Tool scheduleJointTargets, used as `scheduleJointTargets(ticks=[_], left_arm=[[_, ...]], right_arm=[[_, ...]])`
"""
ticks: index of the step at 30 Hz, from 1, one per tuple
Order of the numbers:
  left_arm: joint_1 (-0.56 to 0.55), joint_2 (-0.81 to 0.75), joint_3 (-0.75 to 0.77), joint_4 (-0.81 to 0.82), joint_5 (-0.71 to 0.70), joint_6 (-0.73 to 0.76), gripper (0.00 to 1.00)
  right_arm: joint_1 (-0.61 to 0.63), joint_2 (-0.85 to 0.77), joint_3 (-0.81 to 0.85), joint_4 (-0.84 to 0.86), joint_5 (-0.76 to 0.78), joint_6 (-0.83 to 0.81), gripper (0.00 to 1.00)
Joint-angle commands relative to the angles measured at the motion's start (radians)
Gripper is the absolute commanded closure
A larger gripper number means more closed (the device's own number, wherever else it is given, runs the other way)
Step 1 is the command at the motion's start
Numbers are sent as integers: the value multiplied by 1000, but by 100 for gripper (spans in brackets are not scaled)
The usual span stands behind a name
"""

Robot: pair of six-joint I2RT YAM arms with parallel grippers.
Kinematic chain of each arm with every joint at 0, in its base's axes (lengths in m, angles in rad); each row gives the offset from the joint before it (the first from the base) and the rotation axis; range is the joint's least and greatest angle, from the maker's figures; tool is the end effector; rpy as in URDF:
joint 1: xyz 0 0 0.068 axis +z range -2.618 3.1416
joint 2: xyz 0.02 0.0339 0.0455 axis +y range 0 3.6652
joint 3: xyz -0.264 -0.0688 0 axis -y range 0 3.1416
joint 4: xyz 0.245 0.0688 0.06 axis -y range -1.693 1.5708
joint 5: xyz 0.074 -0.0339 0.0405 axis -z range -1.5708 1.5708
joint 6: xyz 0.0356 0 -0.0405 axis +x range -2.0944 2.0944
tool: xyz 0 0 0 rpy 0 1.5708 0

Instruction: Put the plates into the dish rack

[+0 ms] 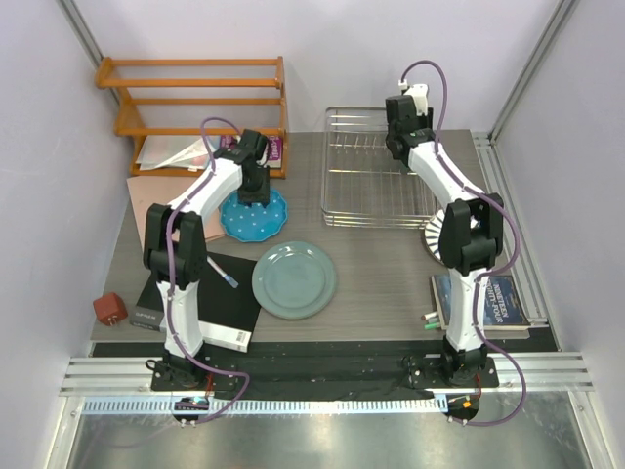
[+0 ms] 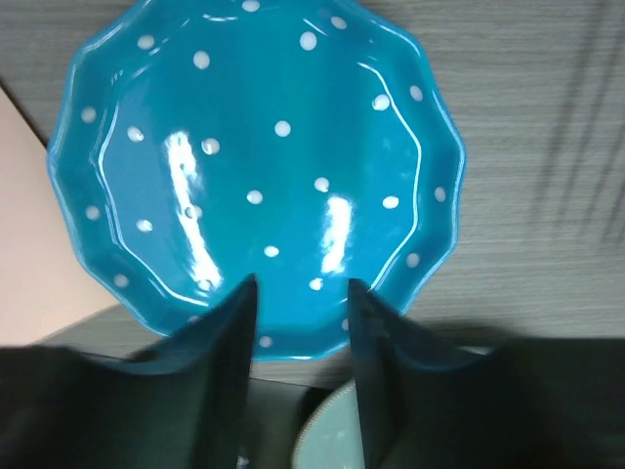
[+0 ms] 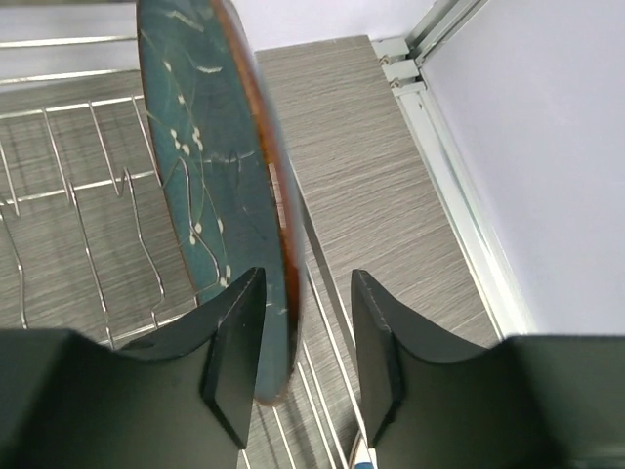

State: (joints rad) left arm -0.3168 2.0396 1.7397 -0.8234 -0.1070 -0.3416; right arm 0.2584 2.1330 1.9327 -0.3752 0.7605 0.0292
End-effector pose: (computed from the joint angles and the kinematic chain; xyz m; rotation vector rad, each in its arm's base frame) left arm 0.4178 -0.1330 0.2353 -0.0660 2.6831 -0.0614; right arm 0.4863 0.1031 0.2926 0.2013 2.0222 -0.6310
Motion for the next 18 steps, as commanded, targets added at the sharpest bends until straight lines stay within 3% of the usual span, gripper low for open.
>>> scheduleJointTargets(ticks=[1,4,9,12,13,15,16,18], left_arm=[[-4,-27,43,-28,13,82,43],[-4,-73,11,-25,49,105,1],[-2,-189,-101,-46,46,127,1],[24,-254,-201,-88,149,124,1],[33,-277,-288,-53,246,118,1],[48,-332,-362,-17,335,98,6],[48,-343,-403,1,370,86,12],[50,-369,-500,50,395,49,14]], right_arm=[[4,-137,28,32,-4,-8,52],[15,-201,6,18,-21,-21,48],[21,-332,-96,-108,-93,87,43],[21,-471,-257,-171,-300,173,37],[21,-498,-300,-179,-483,179,36],[21,-576,-431,-183,-667,199,34],[21,-593,-475,-179,-842,201,34],[24,-634,-595,-157,-978,218,34]])
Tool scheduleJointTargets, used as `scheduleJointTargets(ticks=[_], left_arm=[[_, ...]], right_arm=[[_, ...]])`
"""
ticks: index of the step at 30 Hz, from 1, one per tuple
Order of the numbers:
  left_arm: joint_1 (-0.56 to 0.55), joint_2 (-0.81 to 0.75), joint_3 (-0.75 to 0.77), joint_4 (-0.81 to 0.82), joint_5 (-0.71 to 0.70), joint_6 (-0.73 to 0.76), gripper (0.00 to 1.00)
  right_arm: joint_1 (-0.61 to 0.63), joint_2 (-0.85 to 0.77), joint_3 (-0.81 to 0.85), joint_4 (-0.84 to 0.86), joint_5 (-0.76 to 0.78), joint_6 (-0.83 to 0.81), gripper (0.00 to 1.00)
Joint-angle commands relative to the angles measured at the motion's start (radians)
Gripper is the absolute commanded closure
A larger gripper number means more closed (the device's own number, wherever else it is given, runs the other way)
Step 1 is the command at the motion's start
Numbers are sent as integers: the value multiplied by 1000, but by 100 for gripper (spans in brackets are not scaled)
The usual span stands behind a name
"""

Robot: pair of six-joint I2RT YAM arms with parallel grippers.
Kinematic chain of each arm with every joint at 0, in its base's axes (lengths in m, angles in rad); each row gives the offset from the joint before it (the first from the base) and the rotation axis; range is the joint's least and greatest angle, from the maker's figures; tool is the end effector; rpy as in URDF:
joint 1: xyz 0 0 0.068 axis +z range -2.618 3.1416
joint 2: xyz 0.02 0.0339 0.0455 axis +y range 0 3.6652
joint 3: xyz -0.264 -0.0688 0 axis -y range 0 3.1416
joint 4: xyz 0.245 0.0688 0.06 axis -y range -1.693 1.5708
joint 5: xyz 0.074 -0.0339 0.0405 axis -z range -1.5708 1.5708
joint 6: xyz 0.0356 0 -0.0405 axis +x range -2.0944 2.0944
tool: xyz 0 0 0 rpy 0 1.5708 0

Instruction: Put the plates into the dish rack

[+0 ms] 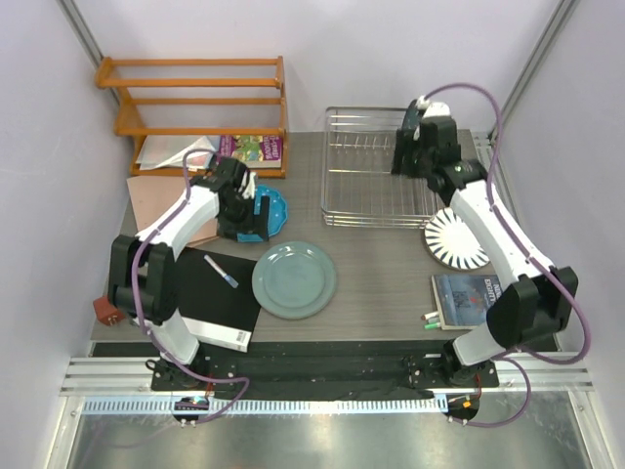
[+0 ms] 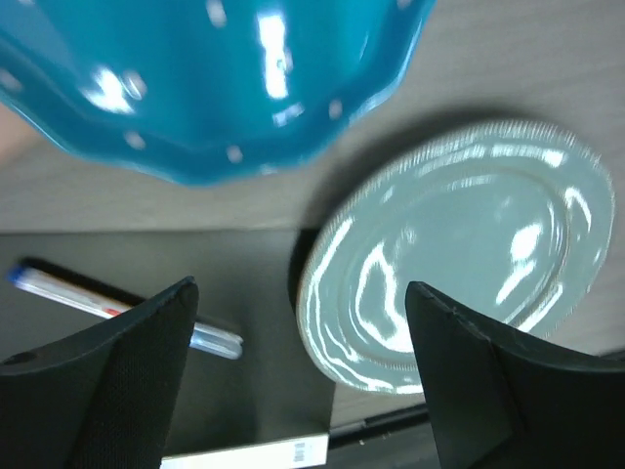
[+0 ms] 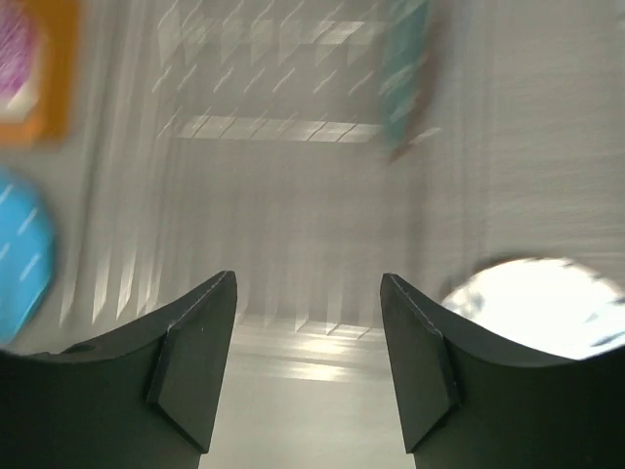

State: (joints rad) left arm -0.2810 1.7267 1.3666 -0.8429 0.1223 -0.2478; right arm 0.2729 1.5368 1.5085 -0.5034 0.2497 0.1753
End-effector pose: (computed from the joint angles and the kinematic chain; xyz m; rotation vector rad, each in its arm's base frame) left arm 0.3358 -0.1014 0.2421 0.0784 2.8019 -0.3019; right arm 0.3405 0.0862 0.3754 0.0476 2.0838 0.0099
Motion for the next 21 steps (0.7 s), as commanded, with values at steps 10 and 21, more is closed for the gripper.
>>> scheduleJointTargets(ticks=[10,21], left_arm=[[28,-148,-406,300,281,-120,27],[39,-13,-415,329,614,-130,57]], right_arm=[[15,-103,-563,265,-854,257,34],[17,-96,-829,499,-928,427,33]])
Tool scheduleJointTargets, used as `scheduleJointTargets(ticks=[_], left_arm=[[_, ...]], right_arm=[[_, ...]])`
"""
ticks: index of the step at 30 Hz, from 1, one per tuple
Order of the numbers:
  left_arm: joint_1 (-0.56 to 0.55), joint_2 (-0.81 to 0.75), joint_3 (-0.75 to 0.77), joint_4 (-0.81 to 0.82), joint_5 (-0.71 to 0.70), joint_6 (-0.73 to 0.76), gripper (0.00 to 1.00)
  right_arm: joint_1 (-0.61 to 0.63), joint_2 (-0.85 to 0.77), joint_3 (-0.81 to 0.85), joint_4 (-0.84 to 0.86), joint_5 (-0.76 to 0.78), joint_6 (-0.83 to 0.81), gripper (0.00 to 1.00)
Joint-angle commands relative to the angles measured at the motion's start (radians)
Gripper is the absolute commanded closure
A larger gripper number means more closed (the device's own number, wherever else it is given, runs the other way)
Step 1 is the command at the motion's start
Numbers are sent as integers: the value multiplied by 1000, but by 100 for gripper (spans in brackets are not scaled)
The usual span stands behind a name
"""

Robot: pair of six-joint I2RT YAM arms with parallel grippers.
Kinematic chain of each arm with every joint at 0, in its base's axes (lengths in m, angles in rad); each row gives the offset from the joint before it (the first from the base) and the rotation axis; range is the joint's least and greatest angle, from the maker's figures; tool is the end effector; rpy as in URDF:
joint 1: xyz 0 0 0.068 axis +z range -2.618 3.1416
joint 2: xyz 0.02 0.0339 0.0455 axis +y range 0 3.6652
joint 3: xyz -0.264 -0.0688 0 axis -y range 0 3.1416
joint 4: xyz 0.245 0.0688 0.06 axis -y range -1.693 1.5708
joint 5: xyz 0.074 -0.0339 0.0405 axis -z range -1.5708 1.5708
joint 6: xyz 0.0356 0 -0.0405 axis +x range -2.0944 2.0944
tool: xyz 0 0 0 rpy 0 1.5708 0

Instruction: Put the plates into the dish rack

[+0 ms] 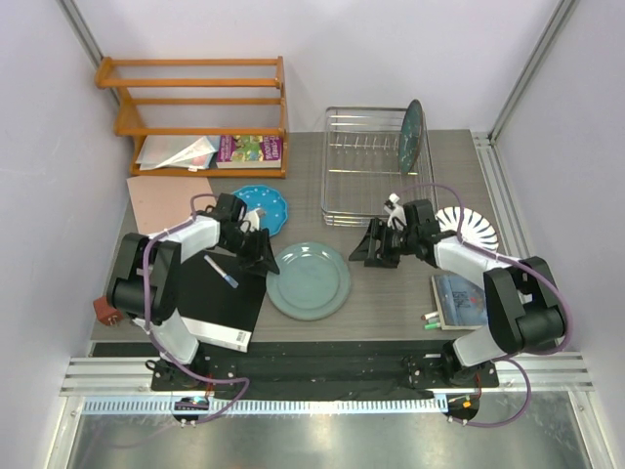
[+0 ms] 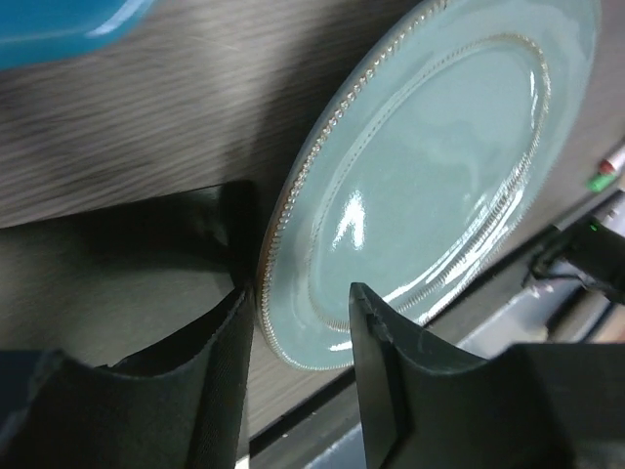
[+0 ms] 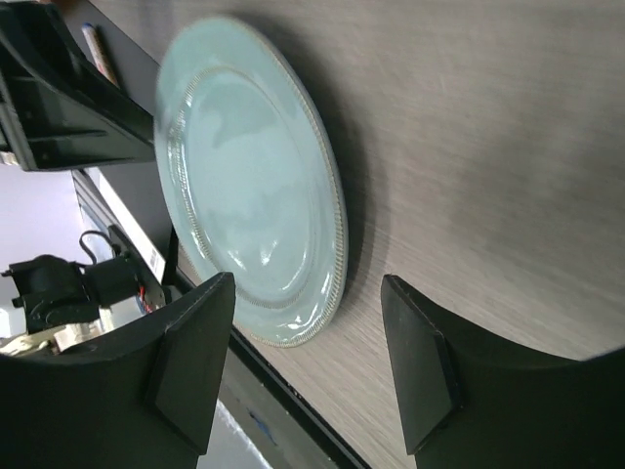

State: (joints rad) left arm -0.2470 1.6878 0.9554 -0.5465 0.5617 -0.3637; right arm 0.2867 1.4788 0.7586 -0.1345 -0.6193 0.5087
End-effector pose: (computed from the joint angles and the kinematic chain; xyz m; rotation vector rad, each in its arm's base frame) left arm 0.2892 -0.0925 0.1568 -0.0463 2.8957 -0.9239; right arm 0.2695 0.1010 0.1822 -0.0205 2.5151 1.0985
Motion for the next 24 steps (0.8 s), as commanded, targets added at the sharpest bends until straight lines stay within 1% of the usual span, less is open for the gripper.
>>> scheduleJointTargets(ticks=[1,2,3,4,5,6,7,9,11,13,14,18,21,22,24], left_arm=[[5,33,-18,36,210,-9,57],[6,41,-30,42,227,-12,58],[6,58,-40,60,242,-21,61],[5,64,-59,103,266,-41,63],[5,67,-69,129,282,-73,66],[5,73,-75,154,296,-93,76],[5,82,-79,170,302,-106,80],[3,101,-80,187,317,-124,86],[5,122,-75,184,336,-124,94],[3,130,-76,184,348,-124,99],[5,131,-79,184,348,-123,100],[-1,118,-107,215,349,-133,100],[-27,115,-109,220,357,-138,100],[-41,115,-106,220,356,-139,100],[-67,121,-96,221,365,-141,100]], right_arm=[[3,-52,-125,160,-51,108,32],[3,-57,-146,171,-43,117,33],[3,-61,-166,179,-36,137,32],[2,-60,-194,184,-28,142,32],[3,-43,-206,199,-33,145,32],[3,-34,-218,211,-36,152,32],[3,-23,-240,219,-36,162,32],[3,-5,-263,251,-46,180,32],[3,1,-292,275,-49,195,32],[3,3,-320,298,-56,209,32],[3,0,-330,330,-57,218,31],[3,-15,-363,387,-51,267,31],[6,-40,-367,414,-59,289,36],[11,-61,-369,417,-59,290,40],[19,-84,-375,426,-60,291,41]])
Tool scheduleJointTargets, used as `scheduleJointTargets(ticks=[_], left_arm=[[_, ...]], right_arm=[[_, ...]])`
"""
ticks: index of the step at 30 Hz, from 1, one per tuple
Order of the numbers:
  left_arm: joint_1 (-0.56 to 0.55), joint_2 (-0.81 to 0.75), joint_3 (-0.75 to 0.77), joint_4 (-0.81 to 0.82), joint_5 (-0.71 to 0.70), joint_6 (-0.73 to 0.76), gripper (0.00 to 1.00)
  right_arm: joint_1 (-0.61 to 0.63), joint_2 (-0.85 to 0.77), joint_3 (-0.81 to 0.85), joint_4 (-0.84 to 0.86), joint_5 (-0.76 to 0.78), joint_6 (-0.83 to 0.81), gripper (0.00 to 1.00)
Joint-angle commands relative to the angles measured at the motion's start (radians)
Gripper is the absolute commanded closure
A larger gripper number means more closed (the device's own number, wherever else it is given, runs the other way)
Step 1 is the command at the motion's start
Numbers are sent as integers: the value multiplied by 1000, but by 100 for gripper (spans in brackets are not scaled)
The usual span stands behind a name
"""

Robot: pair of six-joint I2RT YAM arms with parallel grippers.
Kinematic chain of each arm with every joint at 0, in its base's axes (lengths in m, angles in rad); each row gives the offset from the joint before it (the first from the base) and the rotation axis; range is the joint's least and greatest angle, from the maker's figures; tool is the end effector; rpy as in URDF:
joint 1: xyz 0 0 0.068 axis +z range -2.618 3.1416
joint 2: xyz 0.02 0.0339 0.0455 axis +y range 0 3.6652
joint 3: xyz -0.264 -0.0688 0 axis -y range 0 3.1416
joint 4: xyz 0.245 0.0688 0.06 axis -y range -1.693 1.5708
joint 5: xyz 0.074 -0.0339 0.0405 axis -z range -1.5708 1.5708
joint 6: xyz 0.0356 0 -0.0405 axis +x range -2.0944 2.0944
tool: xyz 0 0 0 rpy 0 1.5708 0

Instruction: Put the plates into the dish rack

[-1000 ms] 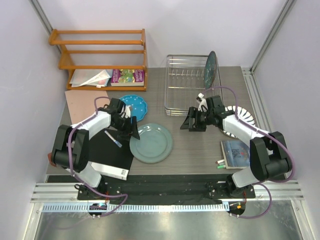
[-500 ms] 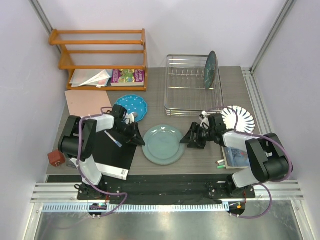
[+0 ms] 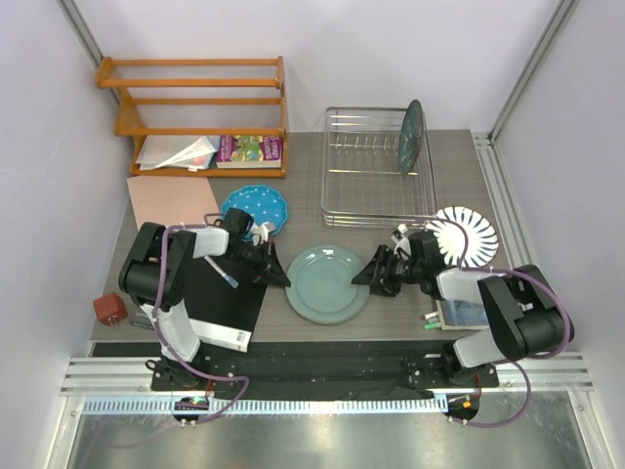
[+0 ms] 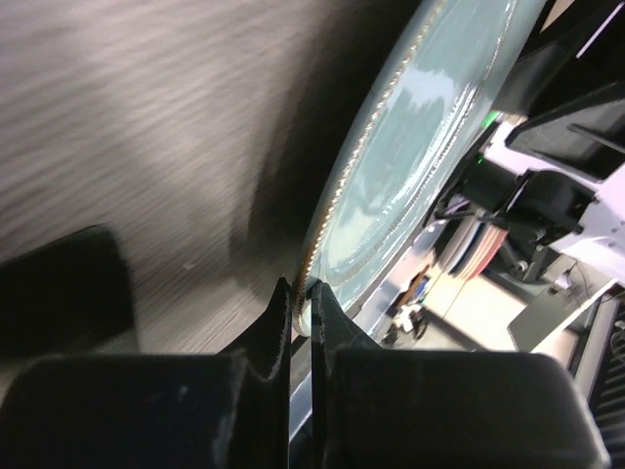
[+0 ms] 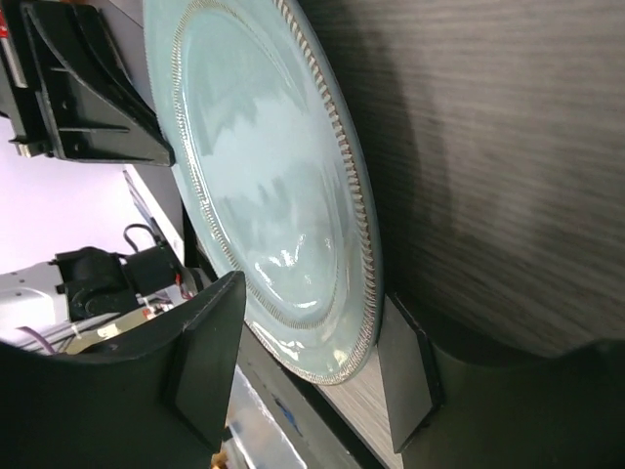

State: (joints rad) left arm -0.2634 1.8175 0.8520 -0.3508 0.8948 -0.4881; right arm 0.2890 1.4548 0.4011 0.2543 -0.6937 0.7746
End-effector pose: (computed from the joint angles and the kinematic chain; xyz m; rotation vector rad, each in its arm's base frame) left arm 0.2800 -0.1043 0.1090 0.1391 -2.7233 1.3427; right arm 0.2172 0.0883 0.1197 0.2459 2.5250 1.2988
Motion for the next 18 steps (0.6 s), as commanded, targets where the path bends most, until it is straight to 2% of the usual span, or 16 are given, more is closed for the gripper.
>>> scheduleJointTargets(ticks=[1,5,6,9,11,13,15,18], left_arm=[[-57,-7,16,21,36,-17,100],[-100,12,39,7,18,-9,100],[-111,28,51,-8,15,-3,100],[-112,40,74,-46,-19,28,100],[-115,54,84,-60,-14,40,100],[-126,71,94,-68,-16,48,100],[-134,81,108,-82,-4,65,100],[-134,103,110,-61,88,57,100]], right_arm=[[16,-80,-21,40,16,23,41],[27,-115,-21,60,16,35,49],[27,-123,-13,51,16,23,56],[27,-157,4,8,7,0,69],[27,-177,-2,37,0,6,69],[27,-186,-13,48,13,8,59],[27,-198,-22,49,19,9,53],[25,-224,-38,82,-10,41,53]])
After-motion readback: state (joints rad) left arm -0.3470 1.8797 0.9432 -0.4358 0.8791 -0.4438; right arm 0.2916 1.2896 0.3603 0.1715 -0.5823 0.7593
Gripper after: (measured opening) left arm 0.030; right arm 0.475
